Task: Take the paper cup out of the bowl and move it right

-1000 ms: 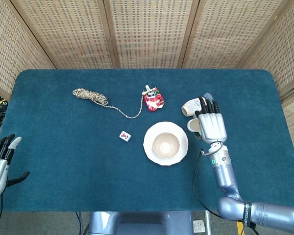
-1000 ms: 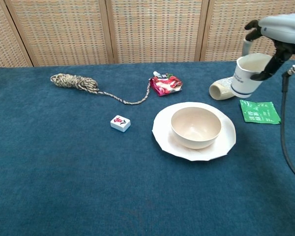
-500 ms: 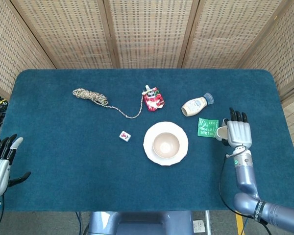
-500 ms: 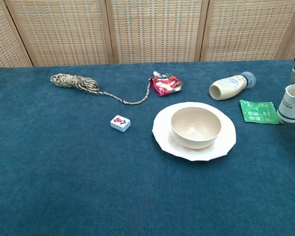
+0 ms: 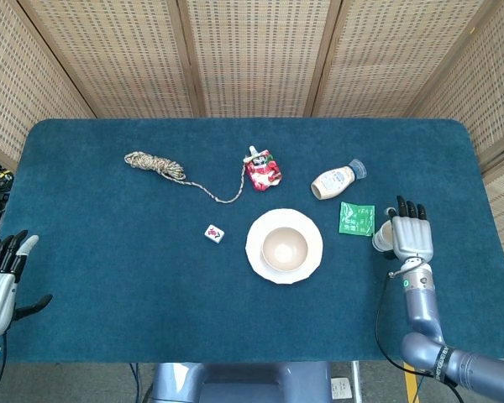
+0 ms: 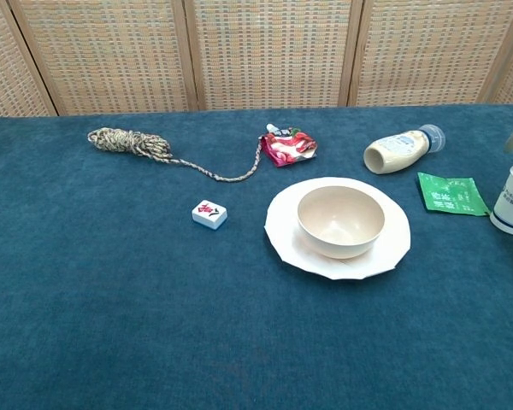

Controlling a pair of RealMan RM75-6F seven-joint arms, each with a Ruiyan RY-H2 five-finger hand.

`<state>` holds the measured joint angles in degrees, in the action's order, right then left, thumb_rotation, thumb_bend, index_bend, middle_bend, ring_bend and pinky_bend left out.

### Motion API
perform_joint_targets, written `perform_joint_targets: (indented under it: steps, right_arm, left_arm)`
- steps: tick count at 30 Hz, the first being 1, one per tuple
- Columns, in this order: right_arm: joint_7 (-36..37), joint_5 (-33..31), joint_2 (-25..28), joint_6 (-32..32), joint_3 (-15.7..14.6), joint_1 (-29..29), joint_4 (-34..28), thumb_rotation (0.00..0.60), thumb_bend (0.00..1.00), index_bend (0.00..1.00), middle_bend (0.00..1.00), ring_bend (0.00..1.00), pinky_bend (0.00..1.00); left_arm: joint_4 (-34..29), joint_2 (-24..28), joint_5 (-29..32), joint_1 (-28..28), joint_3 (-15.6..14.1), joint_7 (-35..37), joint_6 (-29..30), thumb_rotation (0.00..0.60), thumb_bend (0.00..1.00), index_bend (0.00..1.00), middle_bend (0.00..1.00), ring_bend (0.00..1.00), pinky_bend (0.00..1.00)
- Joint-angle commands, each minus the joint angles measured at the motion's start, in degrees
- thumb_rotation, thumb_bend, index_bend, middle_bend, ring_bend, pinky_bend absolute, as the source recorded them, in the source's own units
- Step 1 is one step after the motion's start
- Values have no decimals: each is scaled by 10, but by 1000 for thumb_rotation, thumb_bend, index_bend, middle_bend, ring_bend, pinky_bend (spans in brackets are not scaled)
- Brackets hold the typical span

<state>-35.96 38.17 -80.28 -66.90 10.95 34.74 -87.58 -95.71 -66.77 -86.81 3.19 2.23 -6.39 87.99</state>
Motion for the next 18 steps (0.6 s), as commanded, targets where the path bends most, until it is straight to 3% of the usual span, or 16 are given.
perform_joint_targets:
  steps: [1, 6, 10, 13, 18]
  right_arm:
    - [1, 19, 7, -19, -1, -5, -14, 600, 247, 75, 0, 0, 10]
    - [31, 88, 36, -76, -13, -35, -73, 600, 243, 70, 0, 0, 0]
    - [111, 210, 61, -143, -54, -94, -117, 600, 242, 69, 0, 0, 0]
    - [182, 301, 67, -185, -94, -139, -113, 600, 239, 66, 0, 0, 0]
    - [249, 384, 64, -229, -135, -185, -74, 600, 232, 57, 0, 0, 0]
  left_arm:
    - [0, 1, 0, 0, 0, 2, 1, 600, 26, 0, 0, 0, 0]
    - [1, 1, 1, -1, 1, 4, 2, 600, 26, 0, 0, 0, 0]
    - [2, 0, 0, -1, 1, 2, 2, 600, 26, 0, 0, 0, 0]
    - [3, -1, 0, -1, 2, -2, 4, 600, 27, 0, 0, 0, 0]
    - [6, -4, 0, -1, 2, -7, 6, 600, 26, 0, 0, 0, 0]
